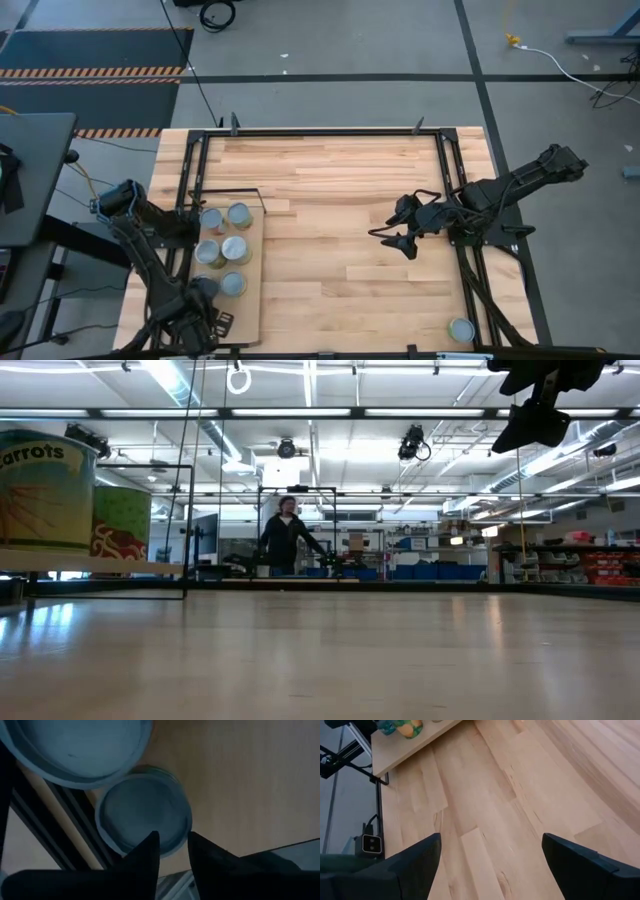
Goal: Pick and place cans onto a shelf
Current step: Put the blue can on the shelf
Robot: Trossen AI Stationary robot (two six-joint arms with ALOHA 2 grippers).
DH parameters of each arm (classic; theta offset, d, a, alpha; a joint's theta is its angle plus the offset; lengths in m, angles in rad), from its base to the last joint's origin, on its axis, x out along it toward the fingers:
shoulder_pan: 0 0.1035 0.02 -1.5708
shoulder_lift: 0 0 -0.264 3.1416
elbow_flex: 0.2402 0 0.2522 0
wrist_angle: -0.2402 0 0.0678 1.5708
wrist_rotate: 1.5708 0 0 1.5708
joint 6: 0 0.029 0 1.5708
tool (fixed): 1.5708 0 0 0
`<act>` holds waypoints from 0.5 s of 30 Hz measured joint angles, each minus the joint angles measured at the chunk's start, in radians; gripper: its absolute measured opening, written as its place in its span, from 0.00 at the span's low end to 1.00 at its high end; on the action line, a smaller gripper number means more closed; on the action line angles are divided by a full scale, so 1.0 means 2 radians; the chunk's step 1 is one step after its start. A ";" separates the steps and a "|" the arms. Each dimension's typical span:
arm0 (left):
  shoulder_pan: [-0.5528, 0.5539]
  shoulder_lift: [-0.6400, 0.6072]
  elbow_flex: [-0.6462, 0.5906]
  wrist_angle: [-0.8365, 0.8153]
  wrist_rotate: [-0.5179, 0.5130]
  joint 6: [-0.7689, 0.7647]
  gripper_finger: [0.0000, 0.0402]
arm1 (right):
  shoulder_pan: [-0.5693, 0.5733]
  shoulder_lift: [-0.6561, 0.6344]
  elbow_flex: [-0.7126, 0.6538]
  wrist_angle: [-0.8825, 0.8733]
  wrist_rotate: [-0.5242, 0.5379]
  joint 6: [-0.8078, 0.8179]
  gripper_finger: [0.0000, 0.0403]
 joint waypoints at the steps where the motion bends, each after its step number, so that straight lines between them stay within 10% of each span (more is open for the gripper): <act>1: -0.002 0.000 0.000 -0.001 -0.003 0.000 0.27 | 0.000 0.000 0.000 0.000 0.000 0.001 0.88; 15: -0.026 0.001 -0.001 0.052 0.016 0.012 0.27 | 0.000 0.000 0.000 0.000 0.000 0.003 0.87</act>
